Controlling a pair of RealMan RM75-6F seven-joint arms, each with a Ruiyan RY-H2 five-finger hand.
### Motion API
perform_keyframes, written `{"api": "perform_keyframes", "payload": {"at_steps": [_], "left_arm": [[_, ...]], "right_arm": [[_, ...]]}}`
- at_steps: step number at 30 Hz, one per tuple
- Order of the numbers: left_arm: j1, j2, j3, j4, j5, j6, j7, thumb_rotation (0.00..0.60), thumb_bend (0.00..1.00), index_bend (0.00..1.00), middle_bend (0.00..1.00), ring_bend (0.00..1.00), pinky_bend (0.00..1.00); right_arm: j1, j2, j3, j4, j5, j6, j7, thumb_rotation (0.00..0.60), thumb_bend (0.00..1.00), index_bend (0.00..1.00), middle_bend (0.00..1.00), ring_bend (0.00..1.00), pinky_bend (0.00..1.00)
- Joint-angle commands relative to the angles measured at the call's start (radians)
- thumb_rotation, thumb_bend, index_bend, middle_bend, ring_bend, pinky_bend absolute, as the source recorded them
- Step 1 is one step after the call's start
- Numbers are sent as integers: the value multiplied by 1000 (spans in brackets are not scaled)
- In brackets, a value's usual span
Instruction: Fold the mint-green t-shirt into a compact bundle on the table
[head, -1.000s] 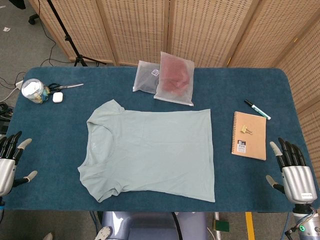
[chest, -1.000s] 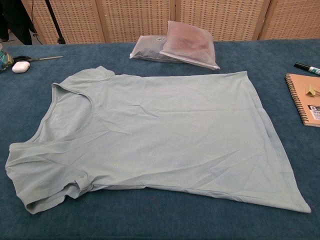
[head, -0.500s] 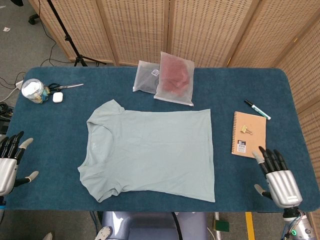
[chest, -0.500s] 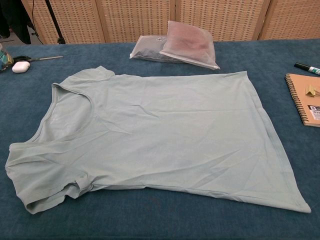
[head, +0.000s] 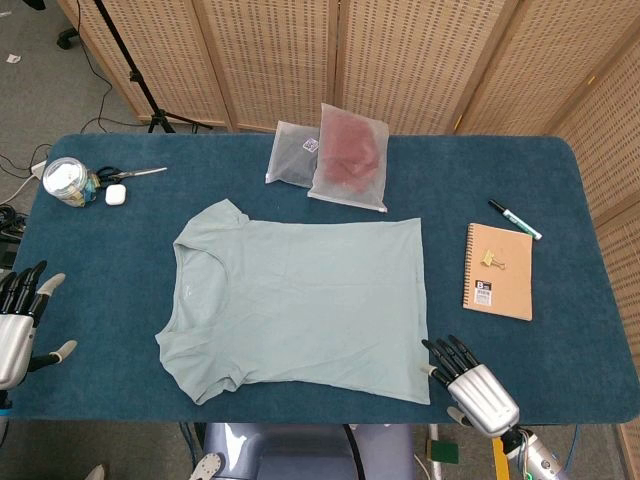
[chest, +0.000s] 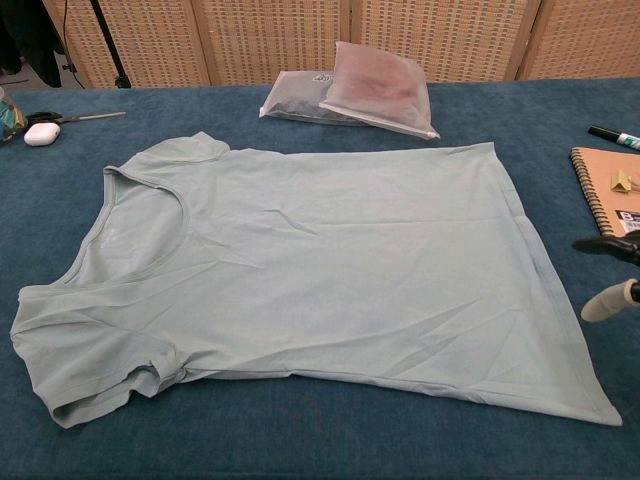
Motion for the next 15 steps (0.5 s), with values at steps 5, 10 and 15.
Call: {"api": "perform_keyframes", "payload": {"at_steps": [5,10,15], "left_arm": [[-1,2,-1,-3,-5,-4,1,600,0,0,0,0,0],[-1,2,-1,-4,-8,-9,3,600,0,0,0,0,0],[-4,2,0,-4,-11,-16,4,600,0,0,0,0,0]], "right_arm": [[13,-41,-1,29,17,-37,-46,600,72,388,0,0,3],[17,-57,-5,37,34,-57,-62,600,131,402,0,0,3],[21,-68,-6,36,52,-78,-86,600,150,401,0,0,3]]}}
